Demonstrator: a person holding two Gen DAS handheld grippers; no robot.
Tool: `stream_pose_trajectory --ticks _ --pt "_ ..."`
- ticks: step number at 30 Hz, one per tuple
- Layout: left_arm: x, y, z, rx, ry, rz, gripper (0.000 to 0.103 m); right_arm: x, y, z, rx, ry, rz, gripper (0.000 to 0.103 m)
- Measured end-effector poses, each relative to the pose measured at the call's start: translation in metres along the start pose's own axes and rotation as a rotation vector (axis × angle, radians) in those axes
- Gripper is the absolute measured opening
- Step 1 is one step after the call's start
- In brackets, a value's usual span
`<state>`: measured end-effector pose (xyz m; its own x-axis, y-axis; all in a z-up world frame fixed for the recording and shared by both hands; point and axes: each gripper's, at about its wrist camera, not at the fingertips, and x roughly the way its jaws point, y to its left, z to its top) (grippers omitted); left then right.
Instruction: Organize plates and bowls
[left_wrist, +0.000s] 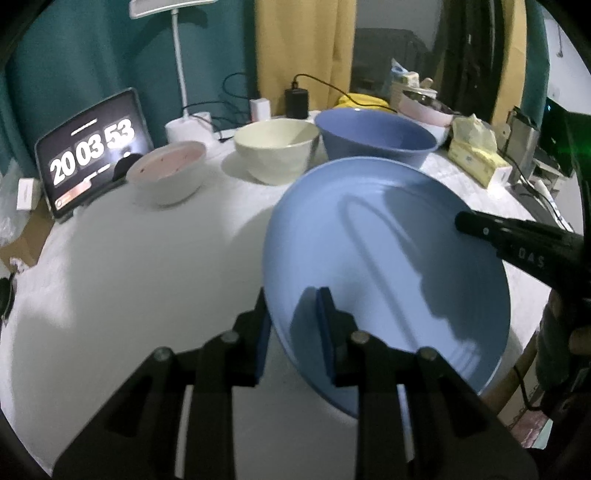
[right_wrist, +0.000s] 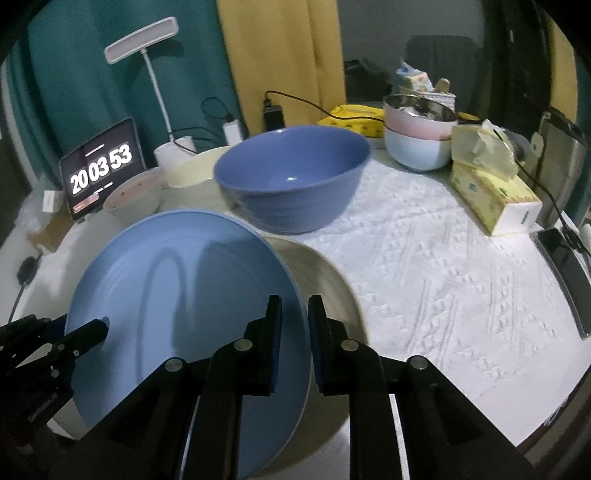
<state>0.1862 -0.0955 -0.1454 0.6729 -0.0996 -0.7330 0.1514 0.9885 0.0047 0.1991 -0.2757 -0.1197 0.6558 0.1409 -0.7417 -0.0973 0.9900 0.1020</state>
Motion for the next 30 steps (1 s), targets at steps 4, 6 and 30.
stream_pose_trajectory --ticks 4,6,30 --pt "0.008 -0.009 0.005 0.014 0.012 -0.009 0.025 0.001 -0.012 0.0 0.014 -0.006 -0.011 0.018" --pt "0.013 -0.014 0.007 0.028 0.02 -0.011 0.026 0.003 -0.016 0.0 0.013 -0.006 -0.024 0.018" --pt "0.046 -0.012 0.013 -0.05 0.082 -0.034 0.046 0.025 -0.047 -0.015 0.098 0.086 0.05 0.028"
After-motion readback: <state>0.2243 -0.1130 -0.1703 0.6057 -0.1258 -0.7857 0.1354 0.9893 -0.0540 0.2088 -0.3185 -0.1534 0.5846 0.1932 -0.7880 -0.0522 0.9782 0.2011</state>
